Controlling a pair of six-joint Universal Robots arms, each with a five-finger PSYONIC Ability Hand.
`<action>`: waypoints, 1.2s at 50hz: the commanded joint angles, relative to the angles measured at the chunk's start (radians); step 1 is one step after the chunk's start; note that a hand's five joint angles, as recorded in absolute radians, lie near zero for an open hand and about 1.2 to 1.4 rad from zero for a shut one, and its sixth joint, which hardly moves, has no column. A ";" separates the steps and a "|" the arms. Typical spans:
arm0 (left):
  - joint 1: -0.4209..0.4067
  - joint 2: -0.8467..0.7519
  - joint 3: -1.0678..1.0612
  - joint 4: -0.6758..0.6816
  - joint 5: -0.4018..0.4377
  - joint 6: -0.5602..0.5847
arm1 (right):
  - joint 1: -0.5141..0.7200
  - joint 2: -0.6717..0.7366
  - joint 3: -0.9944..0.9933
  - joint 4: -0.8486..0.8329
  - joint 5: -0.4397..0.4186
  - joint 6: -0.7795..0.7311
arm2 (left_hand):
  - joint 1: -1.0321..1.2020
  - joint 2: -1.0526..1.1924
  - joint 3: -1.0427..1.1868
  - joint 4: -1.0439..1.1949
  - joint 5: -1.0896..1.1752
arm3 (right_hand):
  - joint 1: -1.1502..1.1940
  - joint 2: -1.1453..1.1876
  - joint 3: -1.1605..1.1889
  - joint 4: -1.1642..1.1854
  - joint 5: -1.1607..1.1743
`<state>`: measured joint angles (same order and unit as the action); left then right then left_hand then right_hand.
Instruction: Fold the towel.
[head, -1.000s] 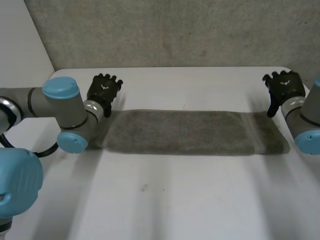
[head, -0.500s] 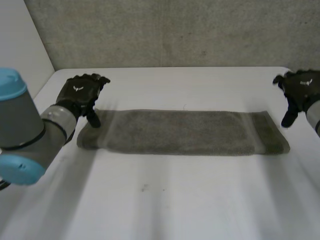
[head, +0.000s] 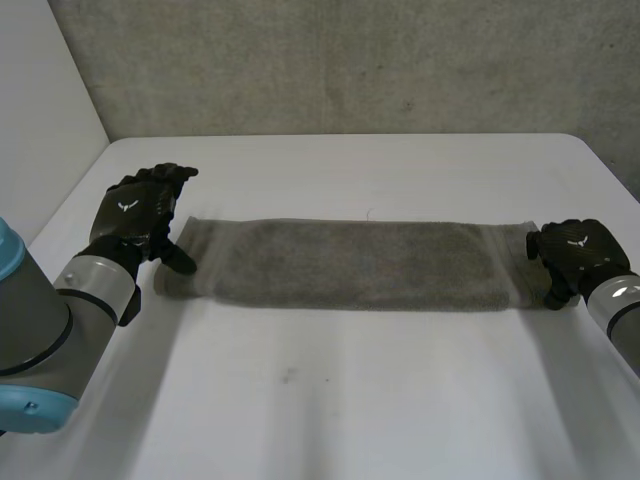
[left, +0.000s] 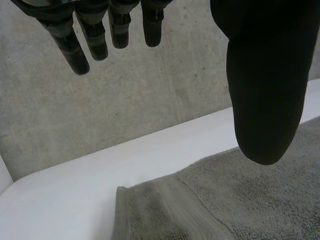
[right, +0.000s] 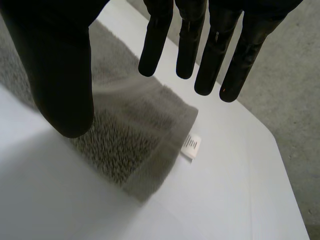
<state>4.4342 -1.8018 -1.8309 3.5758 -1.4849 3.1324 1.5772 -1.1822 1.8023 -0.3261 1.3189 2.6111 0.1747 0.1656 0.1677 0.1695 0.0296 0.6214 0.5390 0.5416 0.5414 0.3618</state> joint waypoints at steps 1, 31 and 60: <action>-0.001 0.013 -0.015 0.008 0.000 0.000 | -0.031 0.073 -0.012 -0.017 0.000 -0.065 | 0.000 0.009 0.007 0.005 -0.030 | 0.050 0.133 0.130 0.131 0.136; -0.003 0.056 -0.057 0.014 0.002 -0.002 | -0.339 0.121 -0.192 0.027 -0.004 -0.109 | 0.001 0.010 0.008 0.006 -0.029 | 0.775 0.857 0.855 0.855 0.860; 0.014 0.098 -0.082 0.031 0.000 -0.003 | 0.716 0.379 -0.641 0.079 0.002 0.279 | 0.000 0.009 0.007 0.005 -0.030 | 0.775 0.857 0.855 0.855 0.860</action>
<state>4.4461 -1.7111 -1.9038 3.5934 -1.4849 3.1293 2.1367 -0.9485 1.2337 -0.2466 1.3082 2.8844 0.1747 0.1650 0.1675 0.1687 0.0296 1.3881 1.2144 1.2161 1.2175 1.0346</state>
